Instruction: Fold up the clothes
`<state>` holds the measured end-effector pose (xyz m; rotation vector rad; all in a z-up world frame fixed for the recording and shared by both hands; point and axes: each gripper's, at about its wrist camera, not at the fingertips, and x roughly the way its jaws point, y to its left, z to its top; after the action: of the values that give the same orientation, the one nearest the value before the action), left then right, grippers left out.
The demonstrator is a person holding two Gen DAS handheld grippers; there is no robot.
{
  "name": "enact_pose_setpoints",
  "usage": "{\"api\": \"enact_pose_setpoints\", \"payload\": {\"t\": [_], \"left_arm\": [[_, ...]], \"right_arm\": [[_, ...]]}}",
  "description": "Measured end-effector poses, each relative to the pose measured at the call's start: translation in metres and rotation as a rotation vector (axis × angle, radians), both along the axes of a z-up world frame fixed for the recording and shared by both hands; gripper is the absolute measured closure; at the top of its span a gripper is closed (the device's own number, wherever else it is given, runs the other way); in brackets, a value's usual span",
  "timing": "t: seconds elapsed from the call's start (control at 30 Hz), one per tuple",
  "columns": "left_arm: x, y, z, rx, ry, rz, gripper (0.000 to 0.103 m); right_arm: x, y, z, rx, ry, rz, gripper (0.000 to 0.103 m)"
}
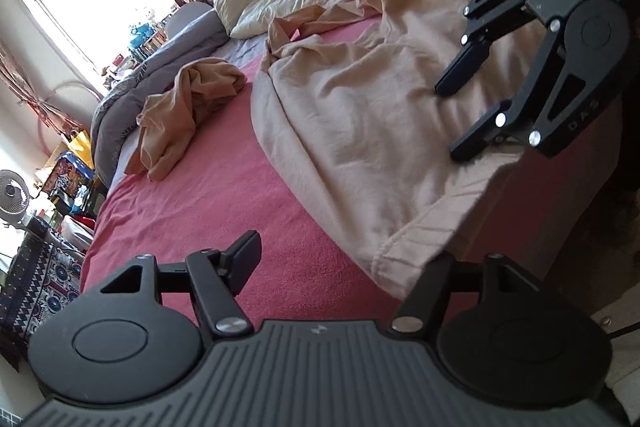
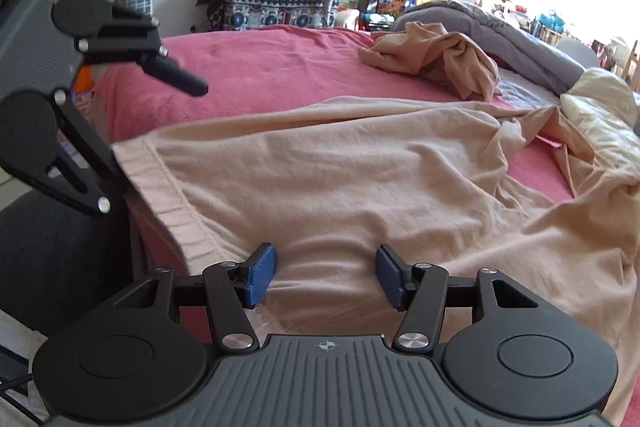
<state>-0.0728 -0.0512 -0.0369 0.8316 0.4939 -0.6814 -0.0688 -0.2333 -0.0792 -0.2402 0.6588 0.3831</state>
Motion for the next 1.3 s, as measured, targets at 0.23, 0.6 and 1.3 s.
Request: {"api": "enact_pose_setpoints", "payload": {"t": [0.23, 0.6, 1.3], "left_arm": [[-0.004, -0.001, 0.022, -0.107, 0.069, -0.116, 0.038], [0.001, 0.003, 0.023, -0.065, 0.074, -0.189, 0.038], [-0.018, 0.025, 0.02, 0.159, 0.036, -0.441, 0.034]], "right_arm": [[0.006, 0.002, -0.001, 0.022, 0.003, -0.026, 0.037], [0.004, 0.001, -0.001, 0.037, 0.004, -0.034, 0.035], [0.002, 0.002, -0.002, 0.034, -0.005, -0.043, 0.031]]}}
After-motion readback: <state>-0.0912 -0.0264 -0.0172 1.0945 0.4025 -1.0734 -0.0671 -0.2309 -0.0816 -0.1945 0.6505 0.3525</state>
